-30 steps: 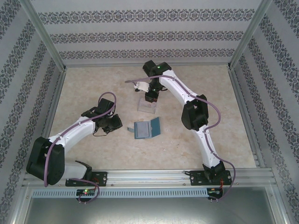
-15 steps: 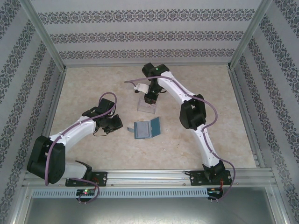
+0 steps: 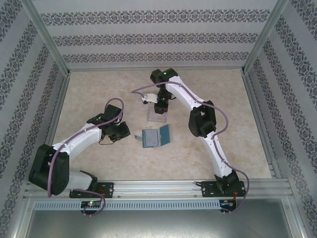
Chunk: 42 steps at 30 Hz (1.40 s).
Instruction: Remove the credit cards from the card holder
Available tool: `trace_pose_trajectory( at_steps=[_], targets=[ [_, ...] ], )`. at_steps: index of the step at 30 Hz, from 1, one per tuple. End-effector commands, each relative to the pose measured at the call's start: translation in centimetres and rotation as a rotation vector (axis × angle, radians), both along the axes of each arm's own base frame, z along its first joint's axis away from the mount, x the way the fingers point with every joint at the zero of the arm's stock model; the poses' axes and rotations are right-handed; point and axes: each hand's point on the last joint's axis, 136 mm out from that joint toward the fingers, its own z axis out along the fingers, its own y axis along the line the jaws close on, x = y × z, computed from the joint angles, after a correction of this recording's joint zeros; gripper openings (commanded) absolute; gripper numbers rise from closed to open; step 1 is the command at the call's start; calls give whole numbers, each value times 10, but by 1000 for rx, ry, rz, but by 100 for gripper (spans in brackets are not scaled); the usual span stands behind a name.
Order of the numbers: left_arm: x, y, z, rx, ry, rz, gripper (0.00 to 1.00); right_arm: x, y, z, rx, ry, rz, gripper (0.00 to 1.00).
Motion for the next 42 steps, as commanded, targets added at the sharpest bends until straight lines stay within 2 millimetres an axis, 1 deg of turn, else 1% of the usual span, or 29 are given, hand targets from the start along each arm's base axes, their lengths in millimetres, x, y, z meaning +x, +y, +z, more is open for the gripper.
trace_pose_trajectory(
  at_steps=[1, 10, 13, 16, 18, 21, 28, 32, 34, 37, 39, 42],
  targets=[
    [7, 2, 5, -7, -26, 8, 14, -18, 5, -2, 11, 65, 81, 0],
    [6, 3, 5, -6, -25, 15, 14, -26, 12, -15, 6, 97, 109, 0],
    [6, 3, 6, -6, -28, 14, 14, -24, 13, -17, 0, 86, 106, 5],
    [7, 3, 7, -5, -30, 11, 15, -21, 14, -12, 9, 69, 101, 13],
    [7, 3, 6, -4, -29, 9, 14, -17, 13, -7, 9, 43, 97, 18],
    [9, 1, 7, -8, -33, 6, 15, -12, 11, 3, 7, 4, 89, 22],
    [13, 0, 14, -4, -43, -11, 15, 5, 4, 33, -6, -119, 62, 26],
    [17, -2, 20, -3, -49, -27, 16, 9, 5, 56, 21, -174, 21, 28],
    [18, -6, 23, -17, -52, -37, 16, 9, 6, 63, 38, -192, -10, 29],
    [20, -14, 23, -46, -49, -51, 16, 14, 10, 70, 66, -226, -93, 31],
    [21, -19, 24, -60, -49, -59, 16, 20, 15, 75, 103, -257, -193, 31],
    [23, -27, 26, -76, -53, -75, 16, 24, 19, 80, 161, -258, -349, 32]
  ],
)
